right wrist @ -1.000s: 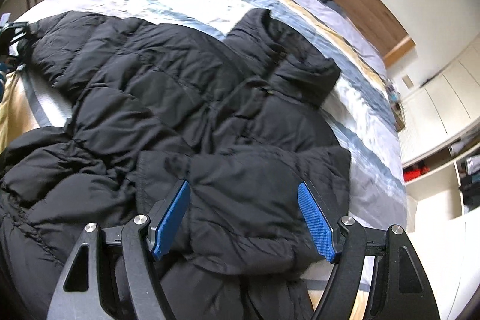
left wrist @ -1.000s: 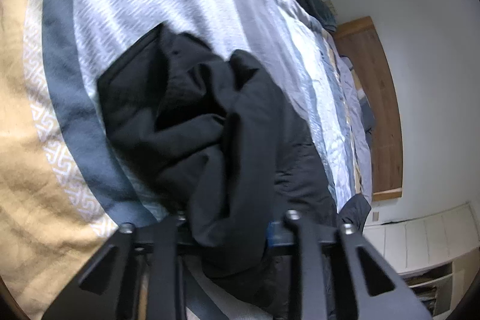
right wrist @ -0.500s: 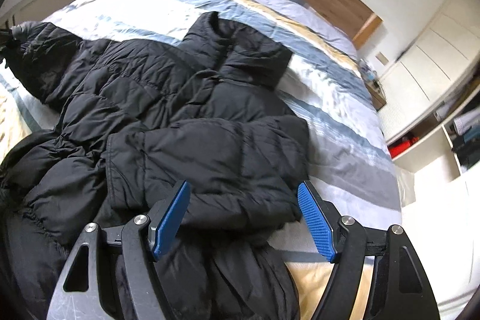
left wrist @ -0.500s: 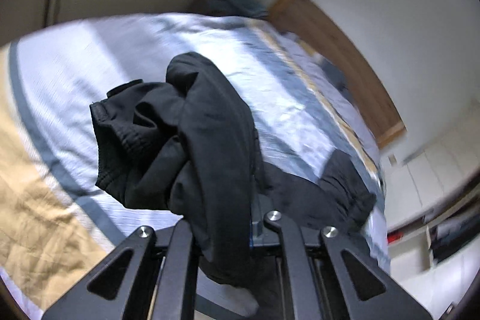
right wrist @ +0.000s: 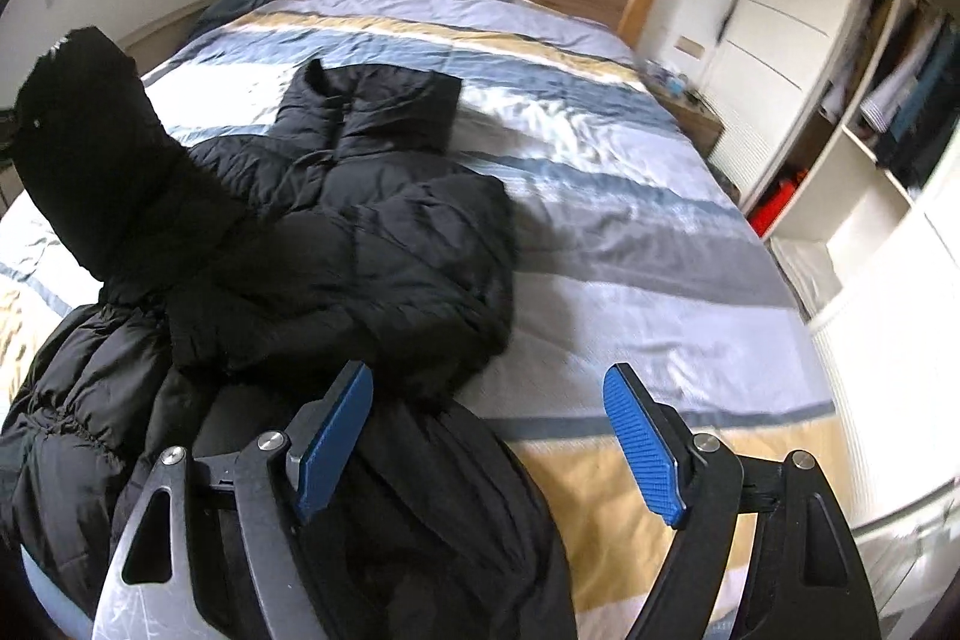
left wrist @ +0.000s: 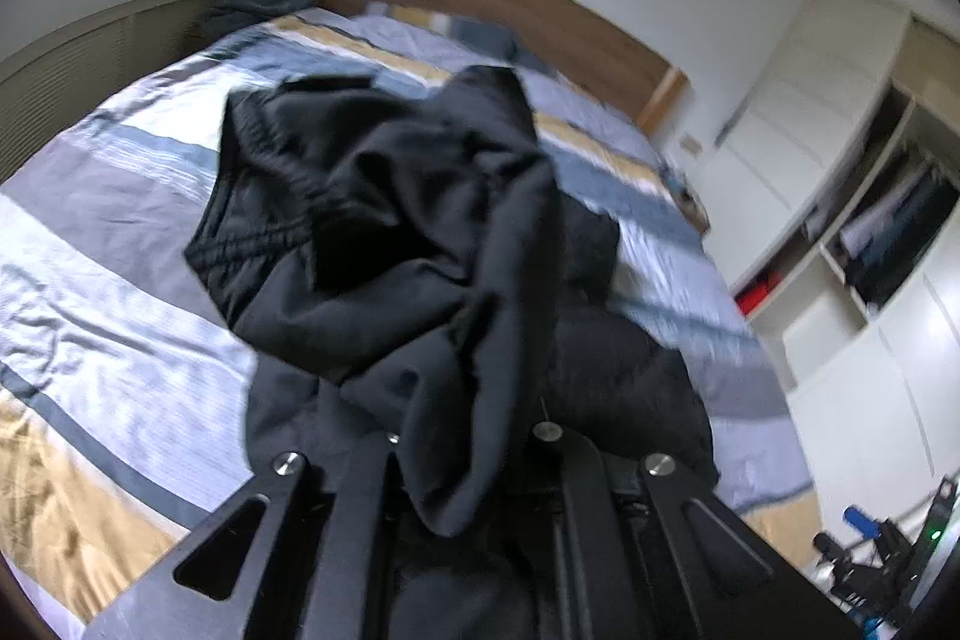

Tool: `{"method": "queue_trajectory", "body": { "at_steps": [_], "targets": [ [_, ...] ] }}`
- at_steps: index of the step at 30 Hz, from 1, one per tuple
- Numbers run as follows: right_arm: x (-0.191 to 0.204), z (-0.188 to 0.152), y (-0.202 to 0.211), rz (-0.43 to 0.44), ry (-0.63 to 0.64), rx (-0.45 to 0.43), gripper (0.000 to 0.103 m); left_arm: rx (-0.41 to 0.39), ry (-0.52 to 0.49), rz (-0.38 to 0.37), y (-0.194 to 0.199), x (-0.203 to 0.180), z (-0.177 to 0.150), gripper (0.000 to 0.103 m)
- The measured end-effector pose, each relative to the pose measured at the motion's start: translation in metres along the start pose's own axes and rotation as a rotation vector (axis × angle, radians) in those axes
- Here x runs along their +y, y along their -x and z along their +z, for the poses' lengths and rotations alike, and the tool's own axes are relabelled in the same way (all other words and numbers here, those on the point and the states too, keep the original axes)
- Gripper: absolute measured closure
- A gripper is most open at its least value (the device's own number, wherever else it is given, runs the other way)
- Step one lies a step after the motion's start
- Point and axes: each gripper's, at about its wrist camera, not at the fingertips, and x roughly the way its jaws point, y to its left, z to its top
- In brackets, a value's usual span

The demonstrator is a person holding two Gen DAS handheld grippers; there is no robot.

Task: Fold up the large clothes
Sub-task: 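Lift the gripped sleeve up off the duvet with the left gripper, then lay the sleeve across the jacket body and open the left gripper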

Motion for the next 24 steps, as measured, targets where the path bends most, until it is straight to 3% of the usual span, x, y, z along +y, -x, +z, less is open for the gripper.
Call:
{"method": "queue_trajectory", "body": {
  "at_steps": [5,9,18,24],
  "targets": [
    [-0.026,-0.019,0.004,-0.002,-0.050,0.001,0.024,0.081,-0.074,0.028,-0.027,-0.051,-0.041,0.096],
    [-0.042,-0.031,0.006,-0.006,-0.086,0.003,0.024,0.138,-0.114,0.054,-0.050,-0.070,-0.077,0.096],
    [-0.058,-0.043,0.007,0.012,-0.107,-0.006,0.024,0.252,-0.219,0.155,-0.086,-0.089,-0.131,0.094],
    [-0.062,-0.048,0.003,0.025,-0.115,-0.004,0.024,0.300,-0.199,0.129,-0.088,-0.085,-0.144,0.081]
  ]
}}
